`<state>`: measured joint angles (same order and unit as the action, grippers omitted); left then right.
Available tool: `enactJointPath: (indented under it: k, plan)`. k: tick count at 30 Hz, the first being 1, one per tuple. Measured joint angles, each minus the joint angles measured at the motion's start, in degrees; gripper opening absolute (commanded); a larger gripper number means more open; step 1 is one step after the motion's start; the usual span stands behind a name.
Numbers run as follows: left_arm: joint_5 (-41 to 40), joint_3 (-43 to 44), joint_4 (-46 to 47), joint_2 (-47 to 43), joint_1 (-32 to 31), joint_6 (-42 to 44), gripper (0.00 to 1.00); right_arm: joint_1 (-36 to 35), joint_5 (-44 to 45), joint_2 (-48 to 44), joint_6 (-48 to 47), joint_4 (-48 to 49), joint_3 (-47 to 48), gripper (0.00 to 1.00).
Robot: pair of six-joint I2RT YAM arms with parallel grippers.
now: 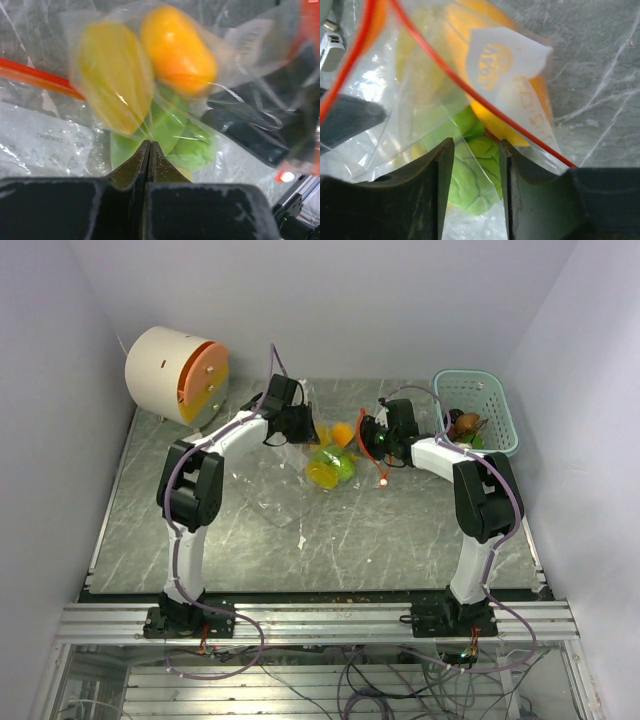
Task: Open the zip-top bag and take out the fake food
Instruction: Pick up the fake fruit from the zipper food storage bag.
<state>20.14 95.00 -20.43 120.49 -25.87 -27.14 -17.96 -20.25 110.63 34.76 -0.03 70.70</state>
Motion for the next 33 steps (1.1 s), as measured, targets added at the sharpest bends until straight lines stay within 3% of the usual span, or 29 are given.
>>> enactJointPath:
  k: [9, 14, 25, 33]
  plan:
    - [-0.6, 0.4, -0.7, -3.9, -2.6, 0.2, 0.07, 0.0, -1.3, 0.0, -1.7, 0.6, -1.5, 0.63]
    - [-0.9, 0.4, -1.9, -3.9, -2.8, 0.2, 0.07, 0.0, -2.0, 0.0, -3.8, 0.7, -2.6, 0.56]
    - [-1.6, 1.0, -2.6, -3.4, -2.7, 0.3, 0.07, 0.0, 0.3, -1.2, -7.6, 0.5, -2.9, 0.56]
    - [-1.7, 3.9, -4.8, -0.2, -2.7, 0.9, 0.07, 0.0, 3.3, -2.3, -9.8, 2.1, -1.6, 0.72]
